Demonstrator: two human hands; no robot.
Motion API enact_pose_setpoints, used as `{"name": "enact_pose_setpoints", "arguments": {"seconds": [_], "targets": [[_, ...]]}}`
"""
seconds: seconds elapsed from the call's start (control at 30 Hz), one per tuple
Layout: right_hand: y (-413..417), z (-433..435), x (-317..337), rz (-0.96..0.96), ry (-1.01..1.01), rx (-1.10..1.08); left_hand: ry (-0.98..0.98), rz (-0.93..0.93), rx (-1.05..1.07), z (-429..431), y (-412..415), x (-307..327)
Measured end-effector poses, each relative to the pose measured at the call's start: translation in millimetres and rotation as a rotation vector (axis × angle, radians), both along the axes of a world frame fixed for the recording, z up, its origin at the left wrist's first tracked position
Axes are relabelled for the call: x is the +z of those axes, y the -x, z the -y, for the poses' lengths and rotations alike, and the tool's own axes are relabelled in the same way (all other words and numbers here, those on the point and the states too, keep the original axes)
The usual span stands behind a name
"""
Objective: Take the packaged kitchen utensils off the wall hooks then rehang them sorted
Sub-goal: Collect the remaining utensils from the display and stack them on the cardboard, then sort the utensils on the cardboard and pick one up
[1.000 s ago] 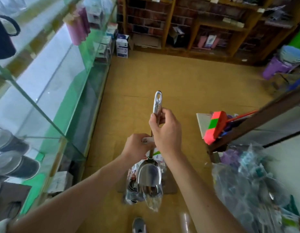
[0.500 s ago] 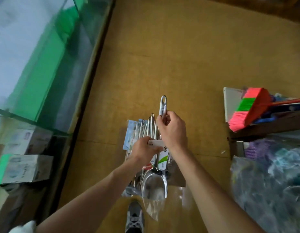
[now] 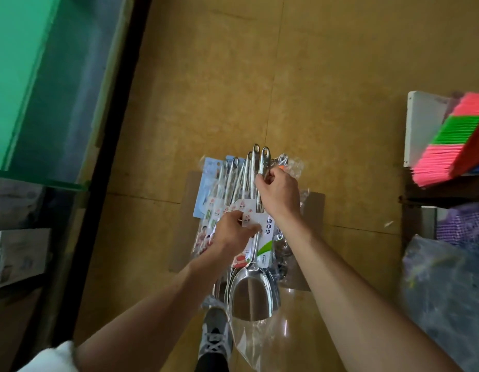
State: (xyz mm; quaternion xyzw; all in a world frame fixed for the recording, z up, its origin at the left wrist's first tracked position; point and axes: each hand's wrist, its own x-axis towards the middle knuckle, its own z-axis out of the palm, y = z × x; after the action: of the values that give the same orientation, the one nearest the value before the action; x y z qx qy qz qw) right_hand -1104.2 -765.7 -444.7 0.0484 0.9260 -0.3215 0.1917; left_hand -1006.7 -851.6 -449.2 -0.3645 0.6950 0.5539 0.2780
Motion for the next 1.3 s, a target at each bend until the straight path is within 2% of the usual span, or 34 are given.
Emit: {"name": "enact_pose_setpoints", "arguments": {"seconds": [0.17, 0.3, 0.57, 0.7, 0.97, 1.3], "targets": [[6, 2, -23, 0.016, -0.065, 0.017, 0.085, -0.02, 0.026, -2, -2, -11], [2, 3, -23, -0.018, -0.184, 0.114, 0.157, -0.045, -0.015, -8, -4, -10], [-10, -2, 1, 0.015, -0.172, 0.135, 0.266, -0.06, -0.14, -2, -3, 13], [-20, -15, 30, -0.053, -0.118, 0.119, 0.437, -0.165, -0.276, 21, -3, 44], [-58, -71, 153, -0.262, -0.326, 0.141, 0.717, -0.446, -0.598, 38, 2, 174], [-160, -136, 384, -0.507, -0.419, -0.117, 0.915, -0.888, -0.919, -27, -42, 407]]}}
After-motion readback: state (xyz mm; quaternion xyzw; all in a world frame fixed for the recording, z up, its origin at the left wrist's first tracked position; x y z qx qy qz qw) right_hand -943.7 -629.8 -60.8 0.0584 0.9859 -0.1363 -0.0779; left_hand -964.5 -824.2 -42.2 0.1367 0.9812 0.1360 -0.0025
